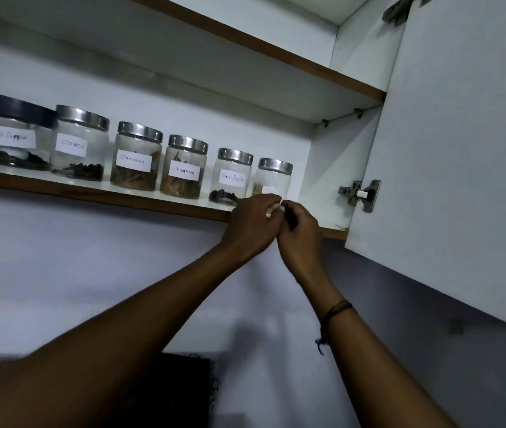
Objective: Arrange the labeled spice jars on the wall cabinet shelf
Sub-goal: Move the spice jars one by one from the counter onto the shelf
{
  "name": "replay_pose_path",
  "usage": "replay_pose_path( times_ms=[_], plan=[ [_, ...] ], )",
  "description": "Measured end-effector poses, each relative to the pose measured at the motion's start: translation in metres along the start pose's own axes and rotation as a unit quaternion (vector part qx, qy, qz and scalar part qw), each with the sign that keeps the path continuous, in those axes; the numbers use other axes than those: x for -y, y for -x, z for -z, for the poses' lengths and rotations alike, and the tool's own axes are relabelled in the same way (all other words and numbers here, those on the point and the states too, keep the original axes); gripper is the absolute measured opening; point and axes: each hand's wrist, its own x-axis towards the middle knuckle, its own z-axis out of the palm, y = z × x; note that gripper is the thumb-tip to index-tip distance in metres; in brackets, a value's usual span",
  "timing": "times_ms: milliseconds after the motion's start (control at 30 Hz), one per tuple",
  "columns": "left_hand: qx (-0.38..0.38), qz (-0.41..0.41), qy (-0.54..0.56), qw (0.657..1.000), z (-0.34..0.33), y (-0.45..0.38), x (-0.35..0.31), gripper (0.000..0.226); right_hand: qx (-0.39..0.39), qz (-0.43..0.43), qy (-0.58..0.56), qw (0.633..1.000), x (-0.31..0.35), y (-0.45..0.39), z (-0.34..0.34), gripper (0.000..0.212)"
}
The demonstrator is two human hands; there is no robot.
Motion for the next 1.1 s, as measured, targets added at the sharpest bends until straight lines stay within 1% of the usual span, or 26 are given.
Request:
replay_pose_path(
  times_ms=[33,100,133,200,267,333,367,400,467,533,600,700,767,833,900,1033,1100],
  plan=[
    [-0.007,-0.013,0.028,0.999,-0.002,0.010,-0.001,0.024,0.006,0.009,-0.026,1.000,0.000,0.013,0.002,0.027],
    [-0.023,-0.008,0.071,0.997,-0.001,0.046,-0.001,0.023,0.014,0.014,-0.039,0.999,-0.001,0.048,0.008,0.027],
    [-0.017,-0.001,0.075,0.997,-0.001,0.054,0.002,0.023,0.026,0.008,-0.033,0.999,-0.005,0.053,0.007,0.027],
    [0.059,0.075,0.077,0.992,-0.032,0.124,0.014,0.026,0.044,-0.092,-0.003,0.995,-0.038,0.121,0.013,0.029],
    [0.076,0.109,0.083,0.988,-0.039,0.138,0.029,0.027,0.054,-0.110,0.013,0.992,-0.053,0.133,0.006,0.031],
    [0.106,0.121,0.095,0.982,-0.047,0.151,0.039,0.026,0.069,-0.123,0.032,0.989,-0.063,0.147,0.002,0.033],
    [0.144,0.149,0.093,0.974,-0.055,0.171,0.047,0.027,0.090,-0.150,0.052,0.983,-0.078,0.166,-0.002,0.034],
    [0.195,0.172,0.083,0.962,-0.066,0.208,0.054,0.027,0.108,-0.191,0.084,0.972,-0.095,0.203,-0.005,0.035],
    [0.273,0.203,0.070,0.938,-0.079,0.276,0.064,0.024,0.133,-0.256,0.103,0.952,-0.121,0.272,-0.007,0.035],
    [0.330,0.210,0.041,0.919,-0.090,0.341,0.075,0.019,0.150,-0.294,0.129,0.935,-0.142,0.337,-0.009,0.030],
    [0.377,0.224,0.032,0.898,-0.100,0.386,0.084,0.018,0.191,-0.328,0.156,0.912,-0.158,0.381,-0.011,0.030],
    [0.460,0.260,0.006,0.849,-0.112,0.440,0.093,0.027,0.244,-0.353,0.201,0.880,-0.176,0.441,-0.015,0.047],
    [0.499,0.285,-0.040,0.817,-0.115,0.465,0.096,0.041,0.267,-0.376,0.208,0.863,-0.183,0.475,-0.018,0.059],
    [0.509,0.331,-0.051,0.793,-0.114,0.484,0.097,0.058,0.293,-0.414,0.184,0.842,-0.189,0.501,-0.023,0.070],
    [0.497,0.358,-0.014,0.790,-0.112,0.497,0.099,0.064,0.303,-0.435,0.174,0.830,-0.195,0.522,-0.028,0.080],
    [0.450,0.410,0.024,0.793,-0.110,0.501,0.100,0.064,0.287,-0.448,0.175,0.829,-0.200,0.536,-0.036,0.092],
    [0.425,0.446,0.030,0.787,-0.110,0.500,0.100,0.057,0.257,-0.464,0.154,0.833,-0.202,0.532,-0.038,0.096]
  ],
)
